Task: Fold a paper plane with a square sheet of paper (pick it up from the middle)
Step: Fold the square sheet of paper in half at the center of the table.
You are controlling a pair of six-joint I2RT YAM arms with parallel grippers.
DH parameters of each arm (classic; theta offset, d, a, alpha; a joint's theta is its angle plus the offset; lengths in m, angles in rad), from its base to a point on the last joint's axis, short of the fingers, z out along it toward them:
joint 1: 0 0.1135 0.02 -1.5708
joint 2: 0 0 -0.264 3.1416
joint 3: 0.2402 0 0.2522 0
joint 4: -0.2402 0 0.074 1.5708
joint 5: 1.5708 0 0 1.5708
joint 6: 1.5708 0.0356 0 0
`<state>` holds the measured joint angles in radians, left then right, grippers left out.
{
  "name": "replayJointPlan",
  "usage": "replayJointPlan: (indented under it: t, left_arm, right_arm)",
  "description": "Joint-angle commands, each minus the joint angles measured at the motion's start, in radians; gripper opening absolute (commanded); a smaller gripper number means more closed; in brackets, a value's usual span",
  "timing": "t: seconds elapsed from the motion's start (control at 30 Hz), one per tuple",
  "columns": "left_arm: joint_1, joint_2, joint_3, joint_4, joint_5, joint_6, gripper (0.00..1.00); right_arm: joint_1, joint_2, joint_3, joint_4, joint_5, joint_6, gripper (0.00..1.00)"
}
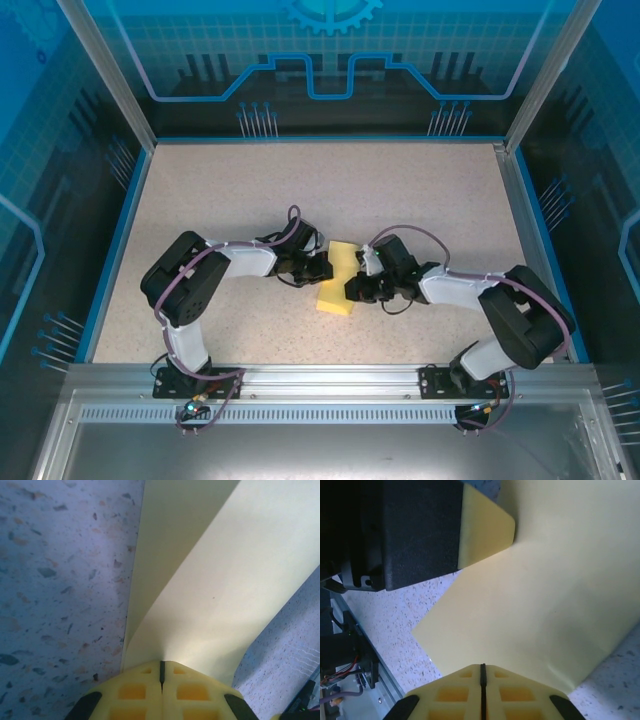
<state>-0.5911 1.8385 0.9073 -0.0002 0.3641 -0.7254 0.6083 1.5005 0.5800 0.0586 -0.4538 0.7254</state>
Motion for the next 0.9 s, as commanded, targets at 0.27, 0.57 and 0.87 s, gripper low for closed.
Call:
replayJointPlan:
  t: [0.27, 0.57, 0.87]
  left_arm:
    - [-0.007, 0.053, -0.015, -0.097, -0.069, 0.028, 0.0]
    - [-0.007, 0.054, -0.016, -0.093, -0.067, 0.029, 0.0]
    - [-0.007, 0.05, -0.012, -0.106, -0.082, 0.032, 0.0]
  right_arm:
    - [0.018, 0.07, -0.041, -0.02, 0.014, -0.015, 0.06]
    - [0.058, -0.029, -0.028, -0.018, -0.026, -0.003, 0.1]
    - [0.069, 0.072, -0.113, 0.047, 0.005, 0.026, 0.08]
